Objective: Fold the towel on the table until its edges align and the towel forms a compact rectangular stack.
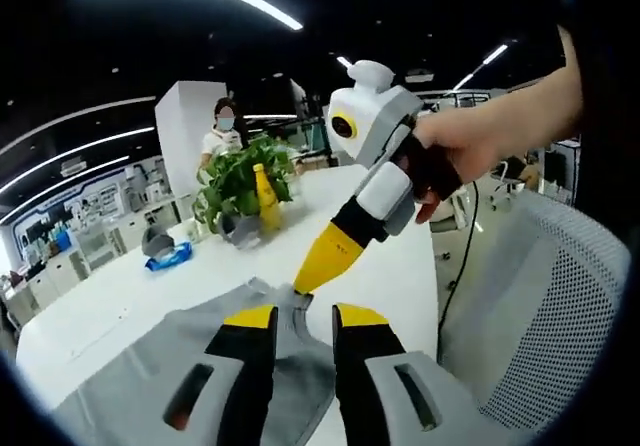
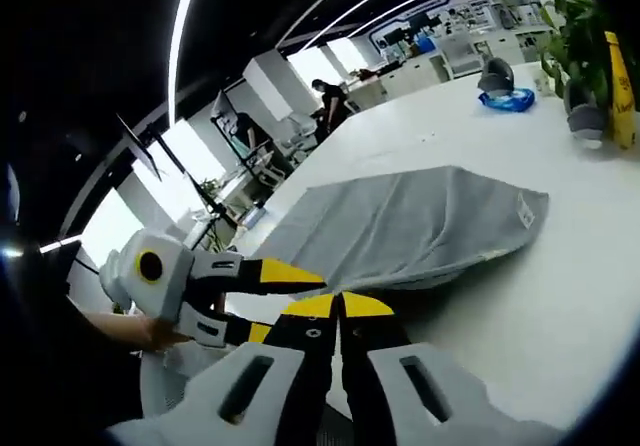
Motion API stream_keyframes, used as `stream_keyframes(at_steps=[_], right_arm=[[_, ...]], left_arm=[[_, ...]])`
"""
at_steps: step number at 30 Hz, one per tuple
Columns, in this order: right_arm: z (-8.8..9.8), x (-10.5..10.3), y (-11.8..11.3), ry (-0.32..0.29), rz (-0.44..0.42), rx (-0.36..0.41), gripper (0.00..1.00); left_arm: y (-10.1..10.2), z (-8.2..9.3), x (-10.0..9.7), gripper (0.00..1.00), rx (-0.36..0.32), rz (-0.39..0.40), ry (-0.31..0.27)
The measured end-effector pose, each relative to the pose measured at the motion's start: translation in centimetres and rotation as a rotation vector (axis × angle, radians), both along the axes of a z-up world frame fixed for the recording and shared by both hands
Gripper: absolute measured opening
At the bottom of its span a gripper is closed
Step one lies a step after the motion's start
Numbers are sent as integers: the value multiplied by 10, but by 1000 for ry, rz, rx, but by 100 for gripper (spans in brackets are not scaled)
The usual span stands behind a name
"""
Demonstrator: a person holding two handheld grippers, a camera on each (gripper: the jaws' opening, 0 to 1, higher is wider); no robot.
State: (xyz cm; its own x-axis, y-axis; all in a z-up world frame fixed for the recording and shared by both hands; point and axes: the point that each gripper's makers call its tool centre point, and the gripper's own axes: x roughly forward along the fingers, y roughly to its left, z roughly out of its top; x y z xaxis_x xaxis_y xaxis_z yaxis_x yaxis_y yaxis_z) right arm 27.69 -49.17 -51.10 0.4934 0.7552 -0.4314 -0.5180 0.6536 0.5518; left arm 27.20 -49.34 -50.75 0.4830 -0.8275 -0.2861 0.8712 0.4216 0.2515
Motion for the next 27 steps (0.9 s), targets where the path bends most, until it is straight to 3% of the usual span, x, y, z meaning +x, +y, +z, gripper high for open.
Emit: stream_keyframes(at_steps=[4,6,14,18,25,27], right_arm=[[5,-5,8,23,4,52,0],[6,-7,9,24,9,58,0],[8,-7,7,56,-31,140,0],[12,-8,6,73,-44,187,0],[12,-8,5,65,-42,182,0],[12,-9,6,54,-23,191,0]], left_arm=[[1,2,0,16,31,-5,-51],[3,6,1,13,68,-19,-128],[1,4,-1,12,86,-29,-141],[3,-1,0,12,138,-30,-178],[2,4,-2,8,112,-34,-163],[2,6,-6,6,60,-18,-60]])
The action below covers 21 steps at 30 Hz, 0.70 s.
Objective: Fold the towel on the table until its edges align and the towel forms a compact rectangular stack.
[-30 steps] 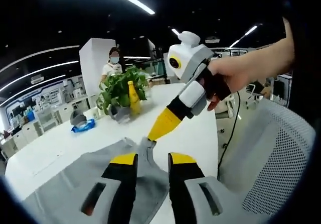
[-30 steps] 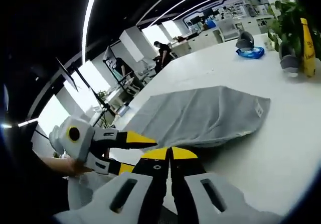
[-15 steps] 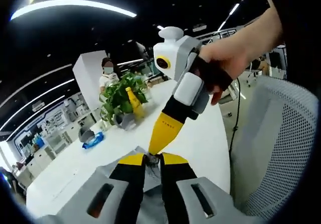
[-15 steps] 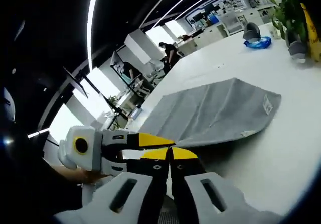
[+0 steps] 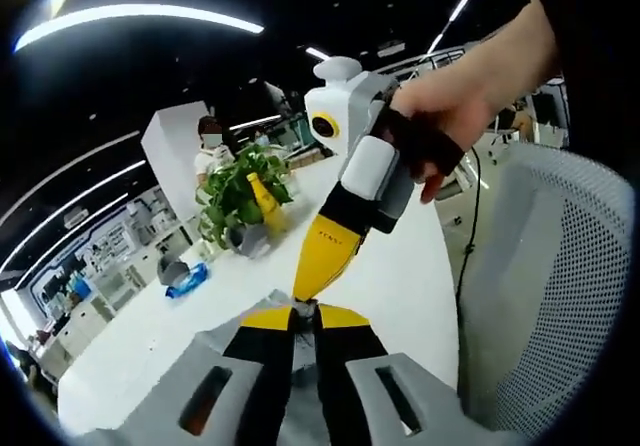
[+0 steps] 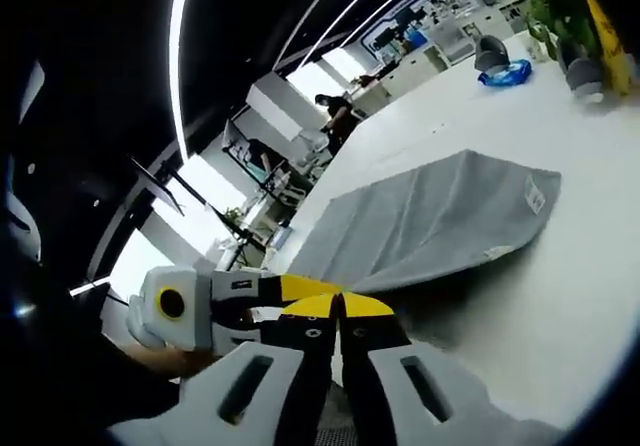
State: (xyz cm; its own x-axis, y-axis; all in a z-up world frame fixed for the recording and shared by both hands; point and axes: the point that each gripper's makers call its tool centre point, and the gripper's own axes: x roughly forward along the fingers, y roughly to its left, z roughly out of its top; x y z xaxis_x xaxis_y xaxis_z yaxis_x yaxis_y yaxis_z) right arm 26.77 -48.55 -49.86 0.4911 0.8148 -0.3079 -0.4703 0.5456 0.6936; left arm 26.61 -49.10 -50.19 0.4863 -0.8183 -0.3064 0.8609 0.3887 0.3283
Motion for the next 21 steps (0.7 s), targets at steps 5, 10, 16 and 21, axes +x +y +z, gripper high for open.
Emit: stream_keyframes(at_steps=[5,10,16,21], right_arm=[[1,0,-9,-27,21,-5,2],[-16,30,-50,-42,-70,-190,13],[-46,61,-86,-9,-31,-449,11],[-74,79,-102,43,-18,-552,11]], left_arm=[[5,6,-1,3,-125,-16,167],[-3,7,-20,3,-136,-73,214],[-18,-2,-45,3,-98,-182,262],[-26,-4,-59,3,-92,-235,283]])
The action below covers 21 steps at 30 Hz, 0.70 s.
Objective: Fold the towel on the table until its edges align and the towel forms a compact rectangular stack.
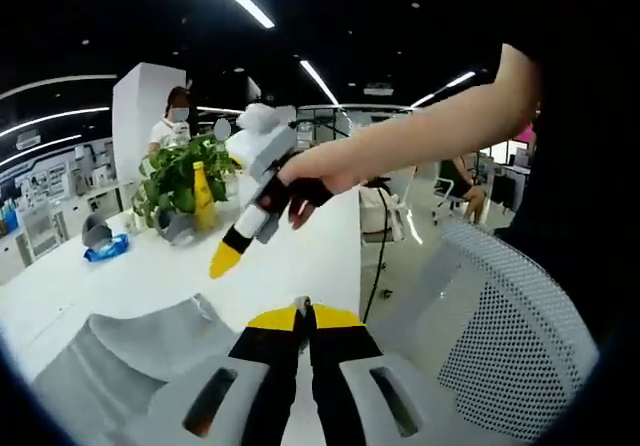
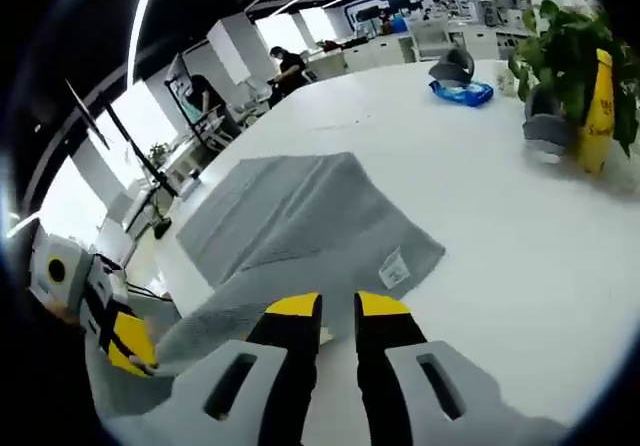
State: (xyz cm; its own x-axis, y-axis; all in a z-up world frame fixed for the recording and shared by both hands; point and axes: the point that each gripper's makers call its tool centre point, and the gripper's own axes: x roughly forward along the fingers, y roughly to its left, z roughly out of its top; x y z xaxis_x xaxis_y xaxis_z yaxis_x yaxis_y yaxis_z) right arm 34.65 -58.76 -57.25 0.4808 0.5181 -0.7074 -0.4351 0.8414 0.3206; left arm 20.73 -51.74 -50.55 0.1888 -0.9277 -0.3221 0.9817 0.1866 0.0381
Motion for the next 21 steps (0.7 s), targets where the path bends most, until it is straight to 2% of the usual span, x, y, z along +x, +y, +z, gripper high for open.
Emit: stream_keyframes(at_steps=[2,6,7,9,11,14,17,21], right_arm=[[-14,7,-9,17,-1,-68,11],[-44,16,-27,82,-47,-121,10],[-49,18,-30,83,-50,-133,10],[-61,28,-47,37,-55,-212,14],[-71,32,-59,42,-73,-260,17],[-78,40,-64,64,-117,-249,12],[-74,54,-57,48,-148,-201,8],[-80,64,-57,54,-157,-236,18]], left_arm=[[-2,0,-3,3,-1,-12,6],[-6,1,-9,3,-14,-31,27],[-6,1,-10,3,-15,-34,29],[-6,0,-11,3,-13,-36,31],[-6,-2,-11,3,-8,-38,42],[-5,-5,-11,3,3,-39,41],[-4,-4,-11,3,-2,-38,50],[-4,-6,-11,3,-1,-38,57]])
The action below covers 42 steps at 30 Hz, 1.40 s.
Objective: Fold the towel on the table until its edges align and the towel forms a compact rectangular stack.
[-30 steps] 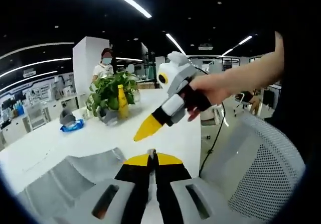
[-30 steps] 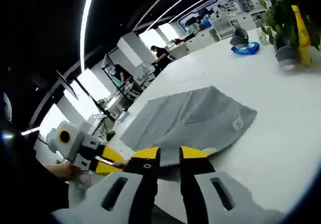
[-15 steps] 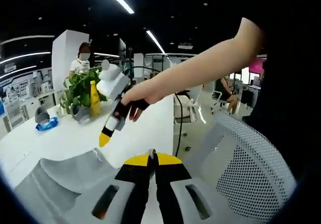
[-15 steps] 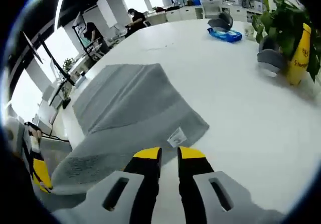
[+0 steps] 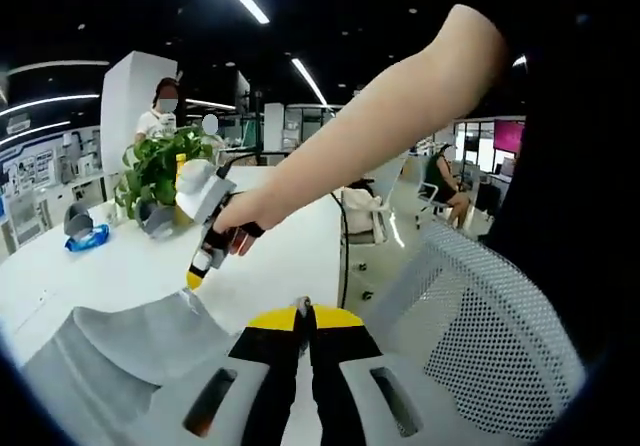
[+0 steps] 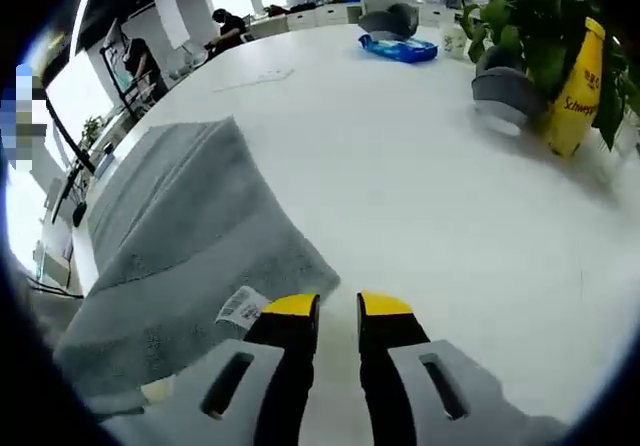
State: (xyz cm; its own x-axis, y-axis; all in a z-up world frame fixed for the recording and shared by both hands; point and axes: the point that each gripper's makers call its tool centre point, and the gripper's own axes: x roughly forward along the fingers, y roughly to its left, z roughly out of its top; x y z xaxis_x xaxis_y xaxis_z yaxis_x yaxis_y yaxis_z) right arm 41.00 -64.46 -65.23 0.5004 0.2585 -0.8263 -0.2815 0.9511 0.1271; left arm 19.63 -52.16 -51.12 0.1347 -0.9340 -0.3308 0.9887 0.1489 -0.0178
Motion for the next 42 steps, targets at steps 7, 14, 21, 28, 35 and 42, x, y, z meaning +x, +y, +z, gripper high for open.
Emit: stream_keyframes(at_steps=[7,14,21,28,35,42], right_arm=[[-6,9,17,13,21,24,10],[-7,9,13,-1,128,-34,7],[5,16,28,-7,-134,326,5],[66,39,37,-95,-290,679,4],[126,45,35,-270,-245,716,4],[190,40,17,-409,-319,889,4]], left_arm=[[2,-1,2,3,-1,9,21],[0,-6,-1,3,18,0,18],[-5,0,-5,3,0,3,50],[-12,21,-5,3,-54,23,55],[-26,50,-8,3,-90,-8,-1],[-42,75,-21,3,-125,-55,-45]])
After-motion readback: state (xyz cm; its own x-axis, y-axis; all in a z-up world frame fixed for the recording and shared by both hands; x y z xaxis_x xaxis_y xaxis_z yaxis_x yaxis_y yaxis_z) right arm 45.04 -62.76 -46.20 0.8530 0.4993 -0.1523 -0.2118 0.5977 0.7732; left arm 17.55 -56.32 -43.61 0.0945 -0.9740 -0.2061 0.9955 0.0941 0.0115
